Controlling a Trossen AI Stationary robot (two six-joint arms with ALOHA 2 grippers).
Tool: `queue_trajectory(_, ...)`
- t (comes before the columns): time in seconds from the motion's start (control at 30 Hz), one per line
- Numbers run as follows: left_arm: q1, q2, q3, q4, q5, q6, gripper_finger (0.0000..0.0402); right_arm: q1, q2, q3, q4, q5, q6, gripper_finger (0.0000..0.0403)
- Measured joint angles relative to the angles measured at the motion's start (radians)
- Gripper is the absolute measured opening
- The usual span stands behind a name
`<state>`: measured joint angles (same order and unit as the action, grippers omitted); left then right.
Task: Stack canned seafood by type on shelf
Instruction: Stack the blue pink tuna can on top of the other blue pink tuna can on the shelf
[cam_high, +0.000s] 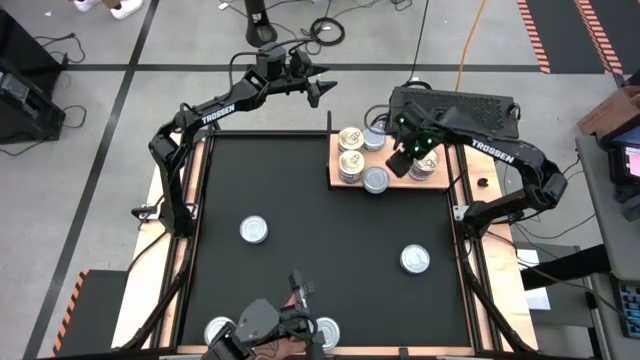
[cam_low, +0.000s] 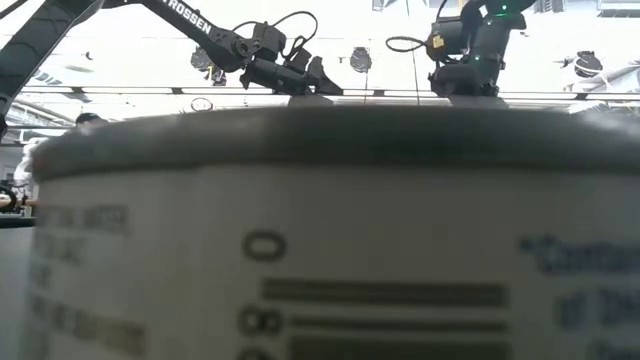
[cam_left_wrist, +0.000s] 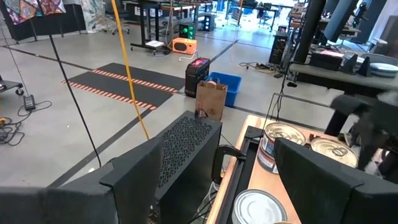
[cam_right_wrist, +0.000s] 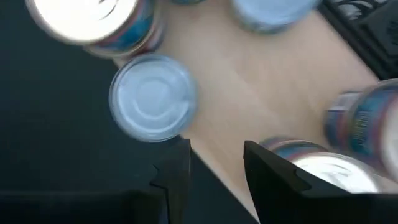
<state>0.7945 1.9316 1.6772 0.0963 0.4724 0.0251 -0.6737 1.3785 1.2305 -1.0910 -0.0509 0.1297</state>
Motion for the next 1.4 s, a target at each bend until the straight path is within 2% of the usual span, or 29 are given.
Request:
queue_trajectory(0.07, -0.002, 0.0, 0.0, 0.0, 0.004, -0.002, 0.0306, 0.026, 0.0, -0.027, 0.052, 0.022, 0.008, 0.0136)
queue_trajectory(0.23, -0.01, 0.0, 0.0, 0.0, 0.007, 0.002, 0.0306, 0.054, 0.0, -0.071, 0.109, 0.175, 0.049, 0.0115)
queue_trajectory(0.53, -0.019, 0.0, 0.0, 0.0, 0.009, 0.006, 0.0306, 0.045, 0.0, -0.158, 0.175, 0.212, 0.121, 0.0008)
queue_trajectory(0.9, -0.025, 0.0, 0.0, 0.0, 0.009, 0.006, 0.0306, 0.045, 0.013, -0.221, 0.206, 0.245, 0.2, 0.0001)
queue_trajectory(1.4, -0.038, 0.0, 0.0, 0.0, 0.01, 0.003, 0.0306, 0.046, 0.013, -0.224, 0.096, 0.287, 0.278, 0.0)
